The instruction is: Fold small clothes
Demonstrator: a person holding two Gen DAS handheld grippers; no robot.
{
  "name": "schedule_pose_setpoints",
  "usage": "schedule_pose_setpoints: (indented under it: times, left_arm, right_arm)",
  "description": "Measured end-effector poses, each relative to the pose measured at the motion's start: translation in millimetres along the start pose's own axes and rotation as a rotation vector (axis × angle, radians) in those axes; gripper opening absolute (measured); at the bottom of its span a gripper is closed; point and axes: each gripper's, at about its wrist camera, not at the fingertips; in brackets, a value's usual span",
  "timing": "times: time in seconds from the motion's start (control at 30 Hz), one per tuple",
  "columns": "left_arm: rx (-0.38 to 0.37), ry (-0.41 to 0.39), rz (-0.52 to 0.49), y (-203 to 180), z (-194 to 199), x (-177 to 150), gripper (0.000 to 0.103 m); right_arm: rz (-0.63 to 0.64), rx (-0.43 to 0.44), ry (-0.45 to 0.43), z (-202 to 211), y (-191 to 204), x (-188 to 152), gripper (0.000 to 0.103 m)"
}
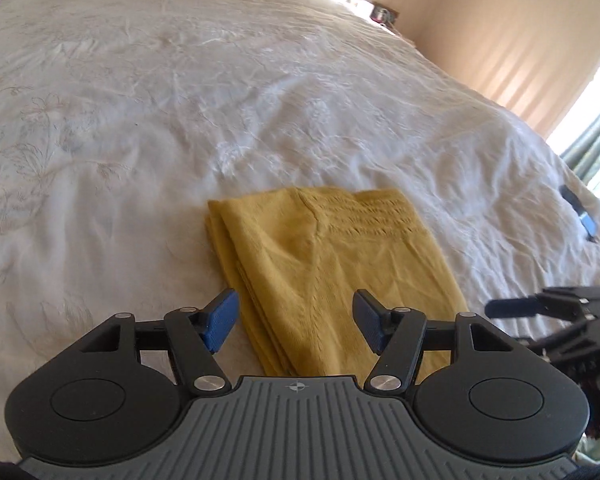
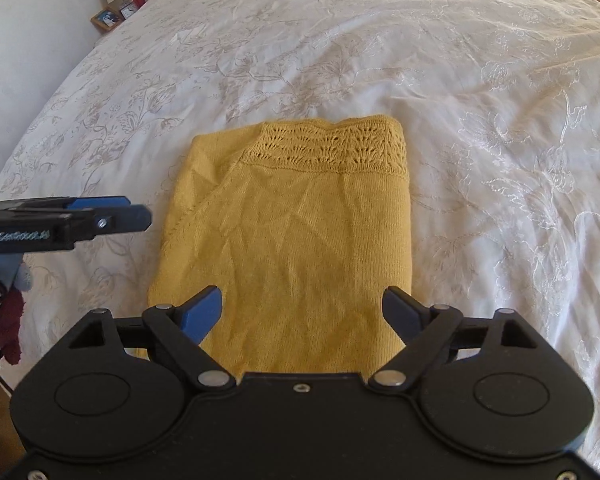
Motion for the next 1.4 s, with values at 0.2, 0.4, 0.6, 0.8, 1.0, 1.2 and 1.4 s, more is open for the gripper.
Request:
schedule_pose_setpoints:
  times: [0.2,0.4,0.6,0.8,1.0,1.2,1.4]
  left_arm:
    - [0.139,-0.018,0.014,15.4,-40.2,35.7,0.061]
    - [0.266,0.058,-0.027,44.6,-74.7,39.4,0.064]
    - [0.262,0.061,0.014,63.7,-72.9,30.5,0.078]
    - [0.236,0.064,0.052,66.6,-62.6,29.5,0.081]
    - [0.231,0.061,0.161,59.4,-27.9,16.4,0.097]
    - [0.279,0.052,0.186,20.9,21.8,-13.1,0.103]
    - [0.368,0.037,0.190,-39.1,62.1,-30.5,0.101]
  right_arm:
    - [0.031,-0.069,-0.065,-20.5,-4.8,37.5,0.101]
    - [-0.035,-0.143,-0.040,-60.4,-29.5,72.5,0.102]
    - [-0.161,-0.203,0.078,-99.4,-72.4,75.8,0.102]
    - [-0.196,-0.177,0.040,-86.8,-78.7,72.1,0.102]
    - [-0.166,-0.174,-0.039,-45.3,-70.1,56.8,0.102]
    - [-0.073,-0.115,-0.078,-0.9,-54.3,31.6,0.102]
    - [0.024,-0.027,-0.141,52.6,-37.0,11.2,0.102]
Point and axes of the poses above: each gripper's, at about its wrist camera, not at the fingertips, and z roughly against the way its jaws point, y to its left, x to its top, and after that the axes turned 3 degrees about z, right-handed
